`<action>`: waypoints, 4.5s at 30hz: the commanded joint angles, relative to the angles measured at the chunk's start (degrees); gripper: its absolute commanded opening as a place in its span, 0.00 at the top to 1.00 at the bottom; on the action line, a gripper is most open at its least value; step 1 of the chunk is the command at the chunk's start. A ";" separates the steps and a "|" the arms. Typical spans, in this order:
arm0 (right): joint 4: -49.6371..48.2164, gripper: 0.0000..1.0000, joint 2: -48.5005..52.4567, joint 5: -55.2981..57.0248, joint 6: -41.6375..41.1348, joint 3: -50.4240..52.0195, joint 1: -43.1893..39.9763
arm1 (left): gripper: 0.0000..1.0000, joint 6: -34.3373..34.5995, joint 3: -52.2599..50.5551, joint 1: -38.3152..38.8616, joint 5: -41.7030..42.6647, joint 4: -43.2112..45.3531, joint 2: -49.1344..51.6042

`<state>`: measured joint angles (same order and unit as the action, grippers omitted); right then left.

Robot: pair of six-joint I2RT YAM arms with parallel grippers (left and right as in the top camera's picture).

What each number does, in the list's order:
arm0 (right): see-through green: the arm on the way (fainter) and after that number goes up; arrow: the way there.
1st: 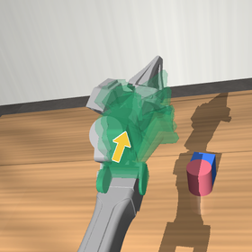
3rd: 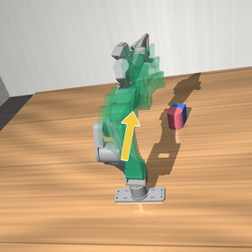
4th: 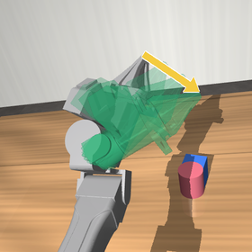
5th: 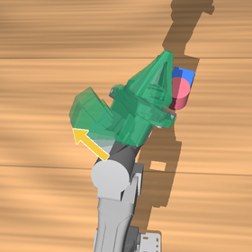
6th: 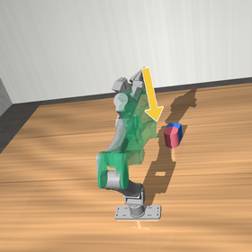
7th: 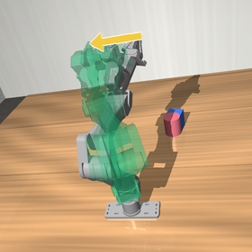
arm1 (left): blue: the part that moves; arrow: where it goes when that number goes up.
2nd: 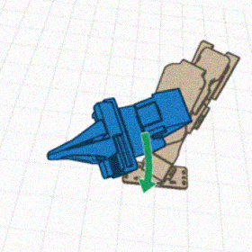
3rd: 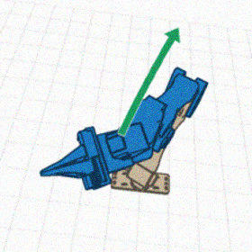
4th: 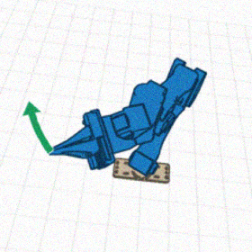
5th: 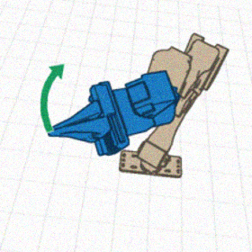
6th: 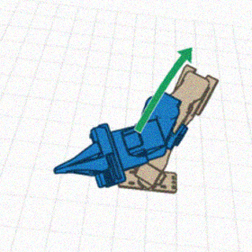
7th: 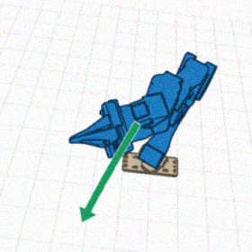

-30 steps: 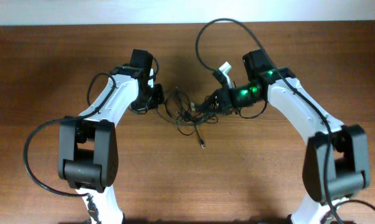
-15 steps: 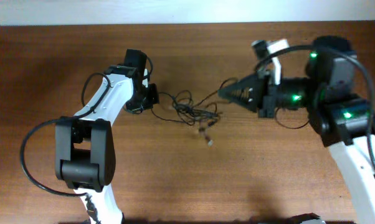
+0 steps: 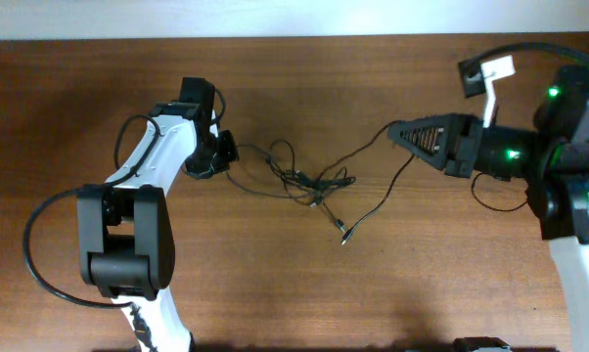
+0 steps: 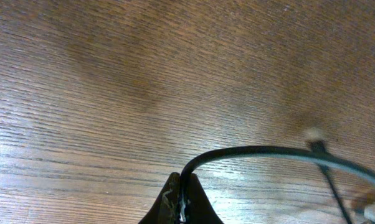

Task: Untangle cables

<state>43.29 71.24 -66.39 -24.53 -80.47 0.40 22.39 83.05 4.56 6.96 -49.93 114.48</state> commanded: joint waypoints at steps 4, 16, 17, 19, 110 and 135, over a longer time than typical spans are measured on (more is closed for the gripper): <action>17.92 0.96 9.64 25.77 4.28 0.09 1.55 | 0.98 0.98 0.13 0.17 -0.79 0.20 -1.55; 14.27 0.96 33.33 28.09 9.33 0.15 16.50 | 0.97 0.98 0.13 0.17 -0.55 0.37 -1.55; 12.13 0.96 33.33 28.11 9.33 0.15 16.24 | 0.97 0.98 0.13 0.17 -0.55 0.37 -1.57; 9.94 0.96 33.33 30.71 9.33 0.15 16.02 | 0.96 0.98 0.13 0.33 -0.57 0.50 -1.55; -5.97 0.96 -9.07 15.80 -1.86 -11.28 -12.66 | 1.00 0.94 0.02 1.36 4.11 2.73 -1.55; 30.45 0.10 16.68 20.61 21.16 1.68 -7.93 | 0.97 0.94 -0.13 1.42 4.15 2.78 -1.55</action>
<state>75.00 85.78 -47.59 -4.25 -80.34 -12.53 23.44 83.02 6.24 11.55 -47.29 114.02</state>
